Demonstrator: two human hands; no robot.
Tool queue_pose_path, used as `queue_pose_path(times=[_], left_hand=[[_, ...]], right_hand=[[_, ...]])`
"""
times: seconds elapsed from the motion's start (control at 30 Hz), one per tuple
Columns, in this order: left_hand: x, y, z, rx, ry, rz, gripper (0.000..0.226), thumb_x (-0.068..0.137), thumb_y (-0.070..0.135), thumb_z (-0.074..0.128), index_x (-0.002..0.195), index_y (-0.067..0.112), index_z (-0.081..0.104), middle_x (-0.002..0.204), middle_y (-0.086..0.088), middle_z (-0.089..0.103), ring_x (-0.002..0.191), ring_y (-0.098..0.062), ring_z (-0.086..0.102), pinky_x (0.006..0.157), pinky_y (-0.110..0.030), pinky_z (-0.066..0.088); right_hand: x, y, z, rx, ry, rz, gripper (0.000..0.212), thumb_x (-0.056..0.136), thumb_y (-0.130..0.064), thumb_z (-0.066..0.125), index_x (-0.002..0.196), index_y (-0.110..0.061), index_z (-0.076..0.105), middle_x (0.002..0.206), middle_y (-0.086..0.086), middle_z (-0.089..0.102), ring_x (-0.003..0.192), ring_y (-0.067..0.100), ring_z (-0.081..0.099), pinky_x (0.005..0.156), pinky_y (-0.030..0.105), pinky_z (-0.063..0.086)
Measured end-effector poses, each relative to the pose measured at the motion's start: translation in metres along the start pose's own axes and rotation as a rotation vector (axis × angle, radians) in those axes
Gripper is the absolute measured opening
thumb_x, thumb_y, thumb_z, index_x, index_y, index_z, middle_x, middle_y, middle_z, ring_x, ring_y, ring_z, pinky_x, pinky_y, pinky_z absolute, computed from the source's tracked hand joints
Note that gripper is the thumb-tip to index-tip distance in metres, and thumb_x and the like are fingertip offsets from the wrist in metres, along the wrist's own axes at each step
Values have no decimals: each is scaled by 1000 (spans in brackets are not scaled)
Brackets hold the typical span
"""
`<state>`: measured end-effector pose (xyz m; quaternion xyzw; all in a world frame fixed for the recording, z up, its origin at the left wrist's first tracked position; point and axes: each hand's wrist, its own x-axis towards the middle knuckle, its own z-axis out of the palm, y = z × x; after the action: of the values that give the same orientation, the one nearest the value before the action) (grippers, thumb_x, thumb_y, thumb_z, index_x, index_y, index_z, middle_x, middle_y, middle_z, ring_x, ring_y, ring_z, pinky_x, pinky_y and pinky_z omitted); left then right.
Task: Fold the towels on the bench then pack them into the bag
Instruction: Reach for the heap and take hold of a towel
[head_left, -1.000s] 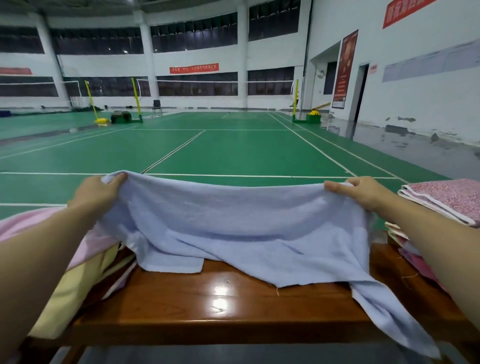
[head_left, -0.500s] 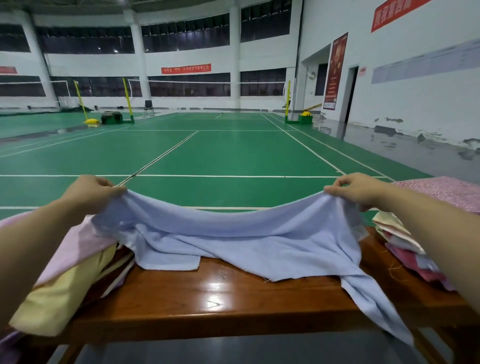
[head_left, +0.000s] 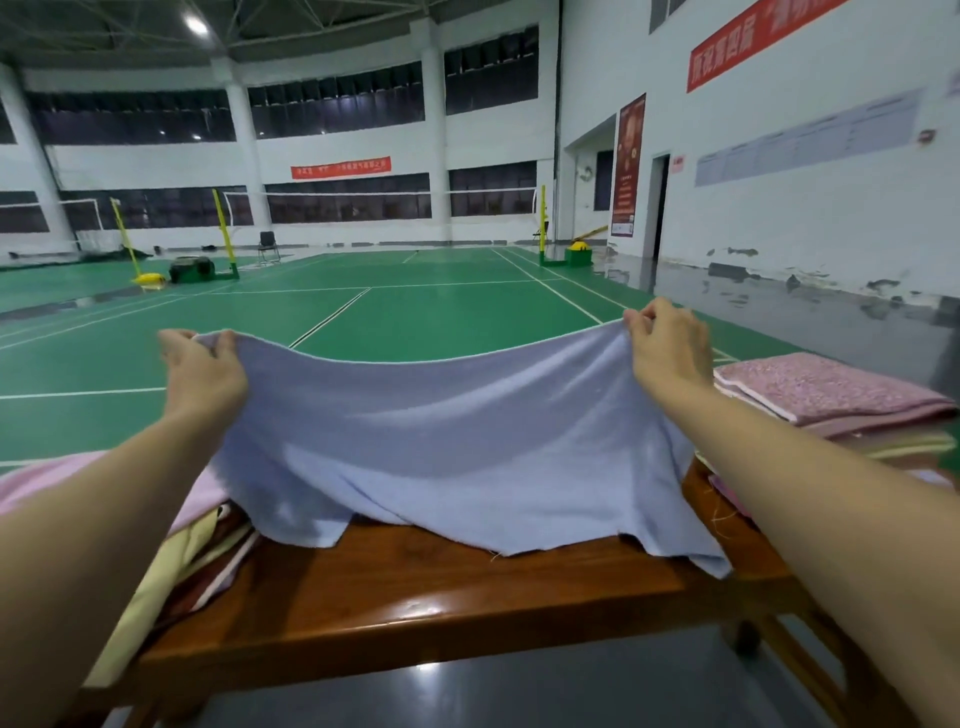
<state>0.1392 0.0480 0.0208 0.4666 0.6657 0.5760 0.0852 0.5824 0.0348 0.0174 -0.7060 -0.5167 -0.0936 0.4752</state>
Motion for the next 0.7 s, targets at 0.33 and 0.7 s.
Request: queue_pose_path(times=[0.33,0.7], left_hand=[[-33,40,-30,-44,258,282,55,105,34,47,137,-7,30,143,-26,32,137,-36,31,113,-40,22],[-22,28,-29,188,411,279,80,104,51,31,149,-13,16,162,-31,12,153,-40,10,126,-44,3]], right_hand=[[-22,-22,-70,-162,507,-194,31,101,-37,53,99,-8,65,103,19,56,99,36,51,82,41,38],[-16,-11,-86,-318,649,-398,32,102,-36,52,88,-9,60,93,16,53,87,35,50,72,41,31]])
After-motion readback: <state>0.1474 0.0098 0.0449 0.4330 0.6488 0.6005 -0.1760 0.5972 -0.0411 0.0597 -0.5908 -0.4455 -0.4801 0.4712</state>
